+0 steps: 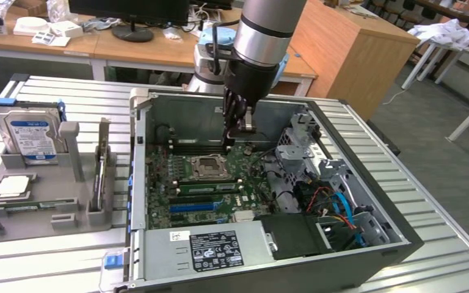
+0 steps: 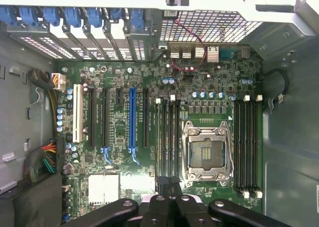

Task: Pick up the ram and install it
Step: 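Press down the ram until it locks into place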

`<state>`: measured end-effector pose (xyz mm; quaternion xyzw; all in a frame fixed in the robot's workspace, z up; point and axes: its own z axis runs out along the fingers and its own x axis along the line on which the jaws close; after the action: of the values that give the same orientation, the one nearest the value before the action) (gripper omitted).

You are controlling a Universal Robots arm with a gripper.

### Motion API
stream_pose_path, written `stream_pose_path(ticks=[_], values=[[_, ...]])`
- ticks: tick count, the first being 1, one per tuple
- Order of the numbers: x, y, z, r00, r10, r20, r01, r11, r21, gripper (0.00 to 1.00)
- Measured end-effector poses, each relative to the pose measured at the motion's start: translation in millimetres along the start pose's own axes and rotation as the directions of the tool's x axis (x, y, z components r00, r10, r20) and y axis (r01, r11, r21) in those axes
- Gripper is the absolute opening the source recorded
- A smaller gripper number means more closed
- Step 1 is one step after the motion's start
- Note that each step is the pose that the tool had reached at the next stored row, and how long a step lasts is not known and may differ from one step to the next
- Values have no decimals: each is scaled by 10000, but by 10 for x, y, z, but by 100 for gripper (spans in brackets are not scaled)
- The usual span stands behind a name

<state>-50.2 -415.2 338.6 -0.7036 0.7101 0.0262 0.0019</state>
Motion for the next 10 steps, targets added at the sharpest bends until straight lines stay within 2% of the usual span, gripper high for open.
stream_pose_path(ticks=[2, 6, 10], values=[[0, 0, 0, 10000, 70, 2, -70, 10000, 2, 11], [0, 0, 3, 9983, 584, 20, -584, 9983, 22, 11], [0, 0, 9, 9921, 1252, 47, -1253, 9921, 47, 11]])
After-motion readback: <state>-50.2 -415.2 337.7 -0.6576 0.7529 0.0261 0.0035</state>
